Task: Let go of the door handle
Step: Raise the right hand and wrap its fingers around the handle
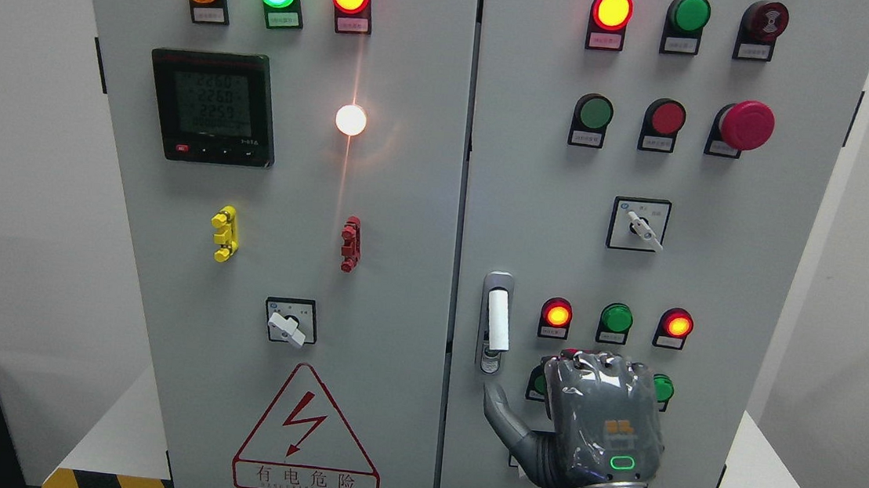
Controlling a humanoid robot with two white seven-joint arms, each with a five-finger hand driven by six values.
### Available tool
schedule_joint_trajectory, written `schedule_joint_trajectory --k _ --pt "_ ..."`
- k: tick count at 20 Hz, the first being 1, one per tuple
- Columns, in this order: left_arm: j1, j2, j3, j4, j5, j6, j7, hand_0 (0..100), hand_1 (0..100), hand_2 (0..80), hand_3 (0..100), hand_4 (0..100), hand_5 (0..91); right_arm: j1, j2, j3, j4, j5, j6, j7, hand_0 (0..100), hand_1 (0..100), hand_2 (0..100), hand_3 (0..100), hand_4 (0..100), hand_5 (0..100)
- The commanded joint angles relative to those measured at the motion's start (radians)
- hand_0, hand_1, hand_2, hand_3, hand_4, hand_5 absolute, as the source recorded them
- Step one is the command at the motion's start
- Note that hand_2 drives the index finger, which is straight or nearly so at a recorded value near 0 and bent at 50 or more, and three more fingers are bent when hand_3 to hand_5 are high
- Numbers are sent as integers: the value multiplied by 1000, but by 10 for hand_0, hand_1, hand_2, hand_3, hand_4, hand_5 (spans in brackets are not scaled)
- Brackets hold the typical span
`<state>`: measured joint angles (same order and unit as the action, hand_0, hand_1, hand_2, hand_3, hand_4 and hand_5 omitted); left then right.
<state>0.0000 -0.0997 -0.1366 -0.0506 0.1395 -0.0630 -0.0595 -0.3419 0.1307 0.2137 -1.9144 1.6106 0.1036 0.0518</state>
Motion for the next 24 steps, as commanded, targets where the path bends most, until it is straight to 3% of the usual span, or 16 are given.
schedule_joint_trajectory --k 1,24 --pt "20 0 0 0 0 0 0 120 556 0 0 0 0 -25 0 18 34 22 1 6 279 150 1000 1000 1000 1000" --pt "20 0 0 0 0 0 0 120 556 0 0 0 0 -109 9 46 100 20 48 31 306 125 1000 1000 1000 1000"
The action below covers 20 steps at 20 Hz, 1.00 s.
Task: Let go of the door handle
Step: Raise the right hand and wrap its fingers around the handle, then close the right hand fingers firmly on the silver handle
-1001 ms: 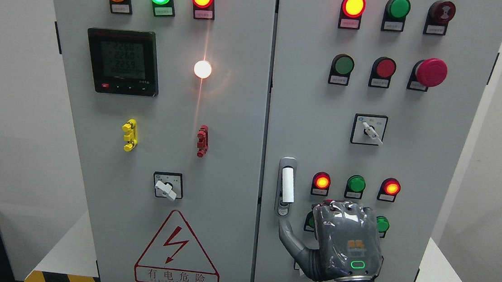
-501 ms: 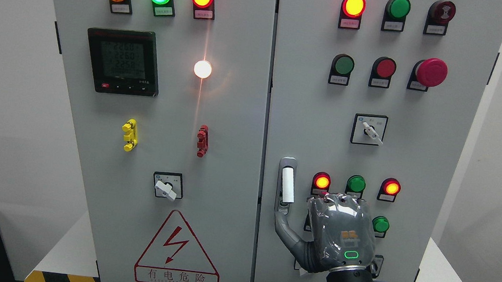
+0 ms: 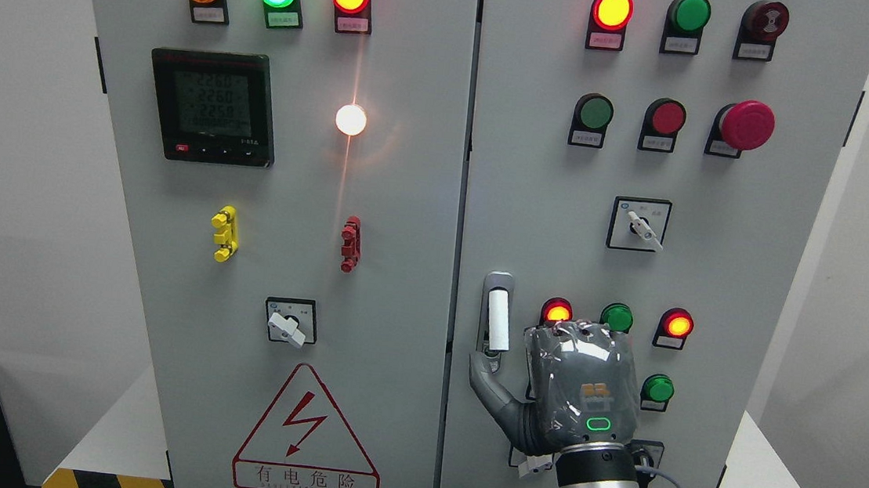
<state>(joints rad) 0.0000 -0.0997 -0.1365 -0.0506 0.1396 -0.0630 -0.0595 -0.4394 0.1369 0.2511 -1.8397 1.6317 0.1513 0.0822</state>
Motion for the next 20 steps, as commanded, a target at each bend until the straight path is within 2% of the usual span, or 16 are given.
schedule_joint_trajectory --k 1,20 --pt "20 0 0 0 0 0 0 120 556 0 0 0 0 -12 3 8 26 0 1 1 307 125 1000 1000 1000 1000" --pt "20 0 0 0 0 0 0 120 556 0 0 0 0 -27 3 7 51 -1 24 1 358 139 1000 1000 1000 1000"
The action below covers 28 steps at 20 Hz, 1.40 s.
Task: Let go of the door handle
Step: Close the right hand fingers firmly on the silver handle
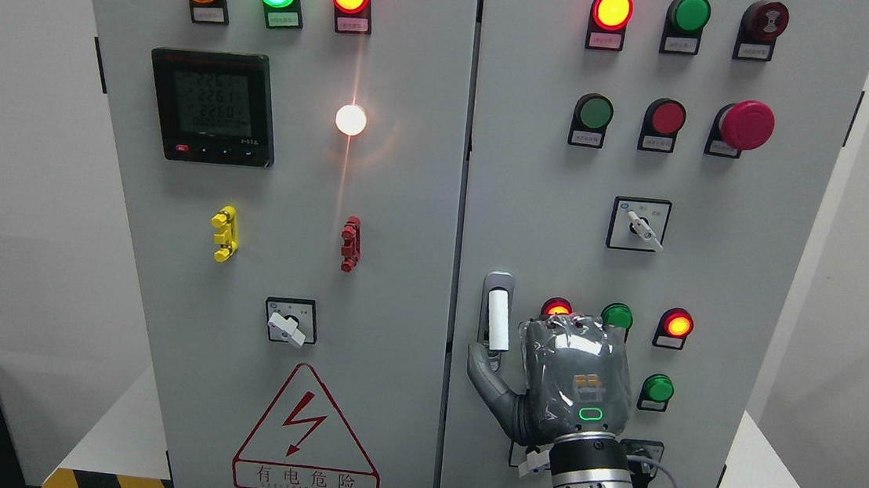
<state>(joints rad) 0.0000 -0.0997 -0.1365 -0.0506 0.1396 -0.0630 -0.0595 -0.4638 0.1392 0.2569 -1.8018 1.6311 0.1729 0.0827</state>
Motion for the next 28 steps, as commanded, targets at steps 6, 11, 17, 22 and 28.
schedule_joint_trajectory --k 6,11,17,22,28 --pt "20 0 0 0 0 0 0 120 556 0 0 0 0 -6 0 -1 13 0 8 0 377 149 1000 1000 1000 1000" --pt "20 0 0 0 0 0 0 120 556 0 0 0 0 -7 0 -2 13 0 8 0 434 163 1000 1000 1000 1000" --pt "20 0 0 0 0 0 0 120 556 0 0 0 0 -7 0 -2 12 0 8 0 457 174 1000 1000 1000 1000" --pt "20 0 0 0 0 0 0 120 556 0 0 0 0 -6 0 -2 12 -2 22 0 469 175 1000 1000 1000 1000" --pt "20 0 0 0 0 0 0 120 556 0 0 0 0 -7 0 -2 9 -2 22 0 477 179 1000 1000 1000 1000"
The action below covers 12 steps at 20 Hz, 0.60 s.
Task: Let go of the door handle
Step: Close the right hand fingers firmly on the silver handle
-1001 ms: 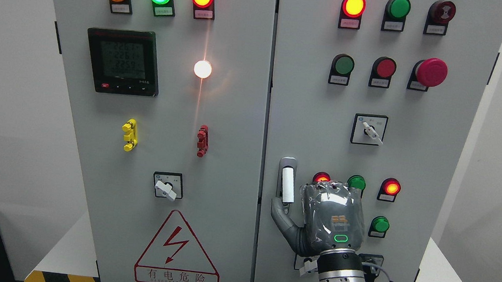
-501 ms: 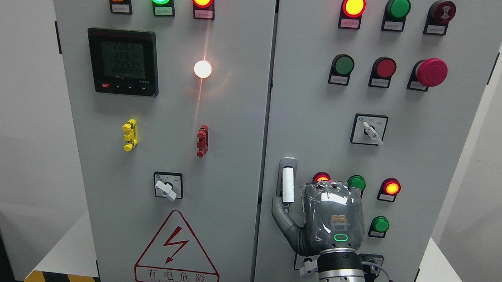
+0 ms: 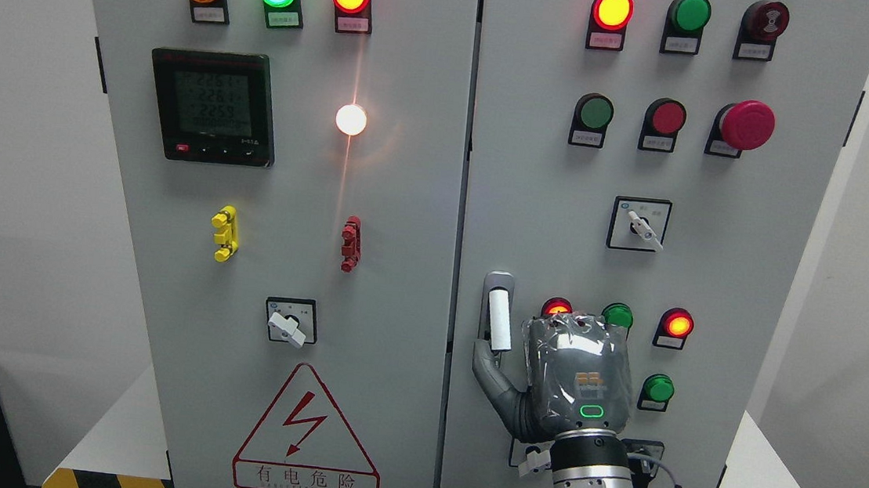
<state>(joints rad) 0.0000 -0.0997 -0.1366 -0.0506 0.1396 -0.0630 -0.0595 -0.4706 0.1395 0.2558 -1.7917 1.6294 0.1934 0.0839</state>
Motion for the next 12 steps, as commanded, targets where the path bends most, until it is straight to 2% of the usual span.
schedule_joint_trajectory --k 1,12 --pt "20 0 0 0 0 0 0 120 556 0 0 0 0 0 0 -3 -1 0 1 -1 477 182 1000 1000 1000 1000" --pt "20 0 0 0 0 0 0 120 556 0 0 0 0 1 0 -6 -3 0 3 -3 485 200 1000 1000 1000 1000"
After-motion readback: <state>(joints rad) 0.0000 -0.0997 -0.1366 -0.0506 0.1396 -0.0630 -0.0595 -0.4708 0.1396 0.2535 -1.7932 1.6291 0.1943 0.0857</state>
